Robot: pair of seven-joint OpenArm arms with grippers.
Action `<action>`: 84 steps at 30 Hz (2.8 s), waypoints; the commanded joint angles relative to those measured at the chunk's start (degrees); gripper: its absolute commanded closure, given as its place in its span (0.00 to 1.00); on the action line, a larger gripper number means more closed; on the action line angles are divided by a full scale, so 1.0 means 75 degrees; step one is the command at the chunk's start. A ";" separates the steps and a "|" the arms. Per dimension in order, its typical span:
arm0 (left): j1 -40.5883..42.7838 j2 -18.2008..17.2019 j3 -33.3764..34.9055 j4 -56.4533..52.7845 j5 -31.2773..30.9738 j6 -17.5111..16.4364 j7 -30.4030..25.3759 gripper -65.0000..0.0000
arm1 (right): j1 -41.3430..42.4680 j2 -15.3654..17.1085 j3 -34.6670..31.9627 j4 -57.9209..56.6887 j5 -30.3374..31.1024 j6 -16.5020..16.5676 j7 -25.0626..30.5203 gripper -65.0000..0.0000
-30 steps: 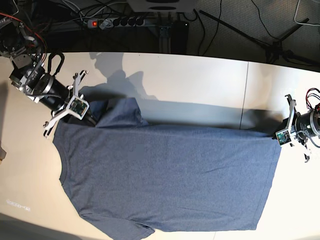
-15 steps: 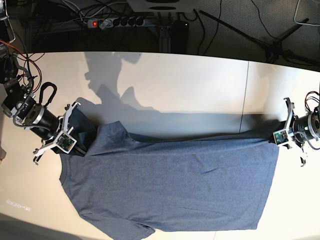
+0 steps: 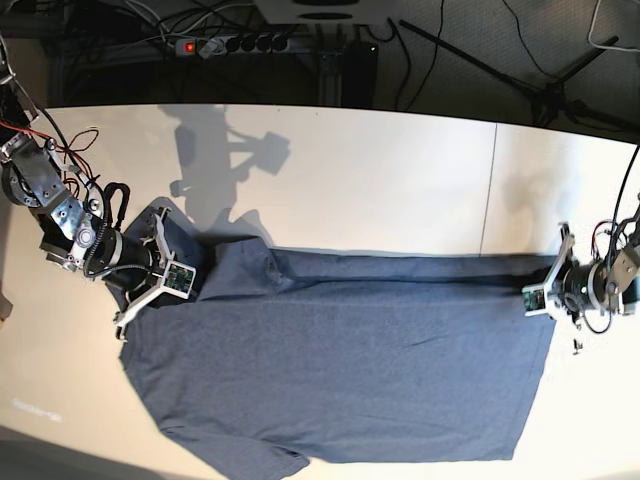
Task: Fold the T-shirt properly
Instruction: 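Drag the grey-blue shirt toward the robot with both grippers, then move both grippers further onto the shirt and pinch the fabric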
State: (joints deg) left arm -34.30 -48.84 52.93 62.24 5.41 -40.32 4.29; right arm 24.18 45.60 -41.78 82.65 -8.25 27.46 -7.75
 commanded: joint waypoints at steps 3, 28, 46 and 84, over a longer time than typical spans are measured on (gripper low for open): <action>-0.0790 0.0073 0.0157 -0.0353 -0.0003 0.0042 -0.0061 1.00 | 0.0571 -0.0029 -0.0420 -0.0201 -0.0256 0.0536 0.0064 1.00; -0.1647 0.0714 0.1492 -0.1361 -0.0038 0.0042 -0.0087 1.00 | 0.2719 -0.0871 -0.3305 -0.1719 -0.1961 0.0484 0.0239 1.00; -0.1647 0.0711 0.1492 -0.1358 -0.0828 0.0761 0.0446 0.50 | 0.2871 -0.1772 -0.3305 -0.2696 -0.1737 0.0478 0.0289 0.90; -0.0259 0.1128 -0.2107 -0.1078 -0.5266 0.1067 0.2489 1.00 | 0.1976 -0.2605 0.1562 -0.4083 0.3110 0.0373 -0.0828 1.00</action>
State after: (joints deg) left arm -34.17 -39.31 38.04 53.65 -33.54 -32.86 24.08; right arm 36.67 25.61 -30.68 51.31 14.48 27.27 -15.44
